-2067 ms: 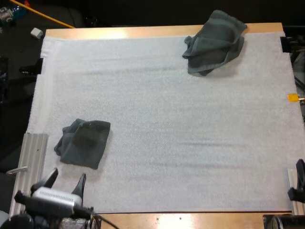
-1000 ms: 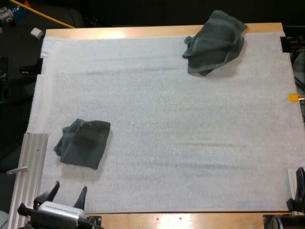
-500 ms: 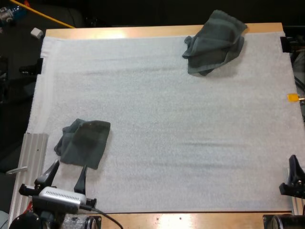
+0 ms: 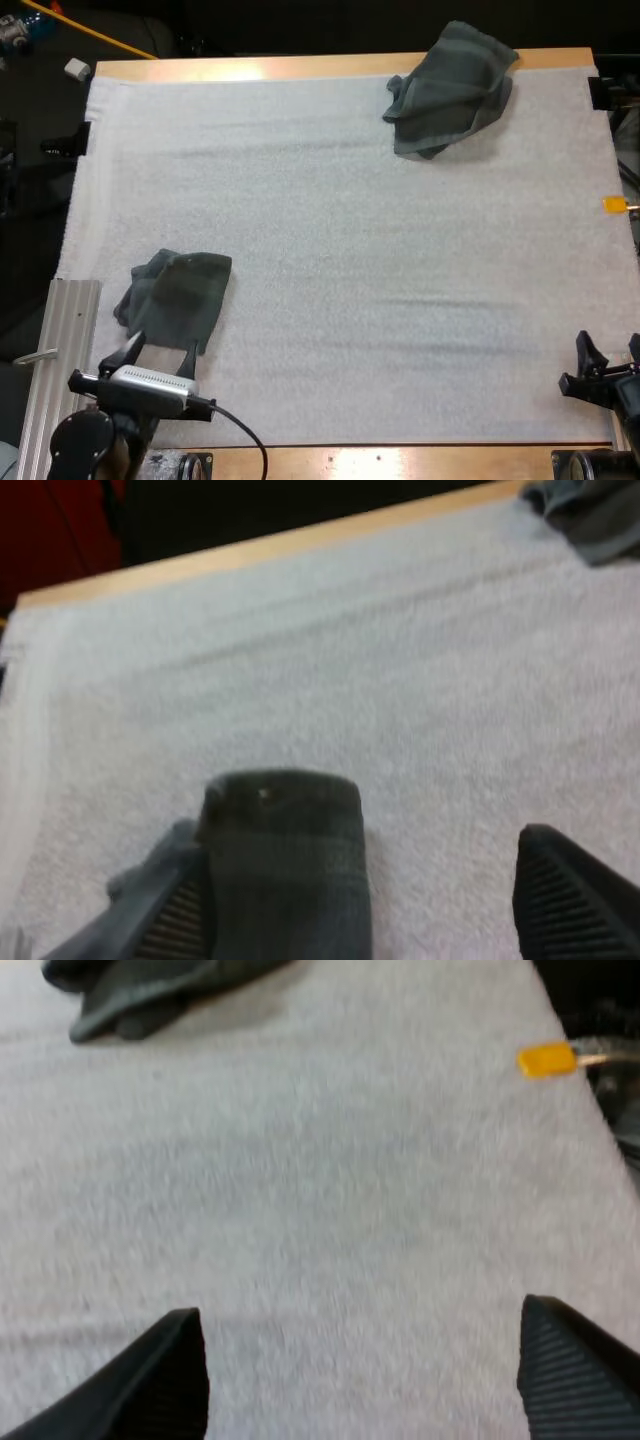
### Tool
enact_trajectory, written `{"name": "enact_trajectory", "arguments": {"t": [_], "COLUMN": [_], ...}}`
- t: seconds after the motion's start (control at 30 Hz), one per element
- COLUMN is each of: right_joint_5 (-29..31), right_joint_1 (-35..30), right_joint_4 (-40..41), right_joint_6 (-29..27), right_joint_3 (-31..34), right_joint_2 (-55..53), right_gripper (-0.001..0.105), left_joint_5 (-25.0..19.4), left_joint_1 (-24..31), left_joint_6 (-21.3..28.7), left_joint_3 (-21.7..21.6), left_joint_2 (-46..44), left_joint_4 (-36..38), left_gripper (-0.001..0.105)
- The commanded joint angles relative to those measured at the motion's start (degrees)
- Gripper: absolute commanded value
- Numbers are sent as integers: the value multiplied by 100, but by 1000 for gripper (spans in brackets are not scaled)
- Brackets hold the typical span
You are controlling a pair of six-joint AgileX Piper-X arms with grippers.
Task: Pick towel from pile, fold and stack
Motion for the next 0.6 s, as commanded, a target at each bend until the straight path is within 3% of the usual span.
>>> {"name": "enact_trajectory", "arguments": {"t": [0.0, 0.57], "right_joint_5": [-24, 17], "right_joint_1": [-41, -3], "right_joint_4": [9, -10], "right_joint_6": [-82, 1], "right_joint_3": [168, 141], "right_joint_2": [-218, -239], "right_gripper": [64, 63], "left_joint_5": [12, -9], "left_joint_1": [-7, -10], "left_joint_6": [-15, -42], "left_joint_3": [123, 68], "left_joint_2": [-850, -761], "left_joint_4": [84, -27], "left_gripper": [61, 60]}}
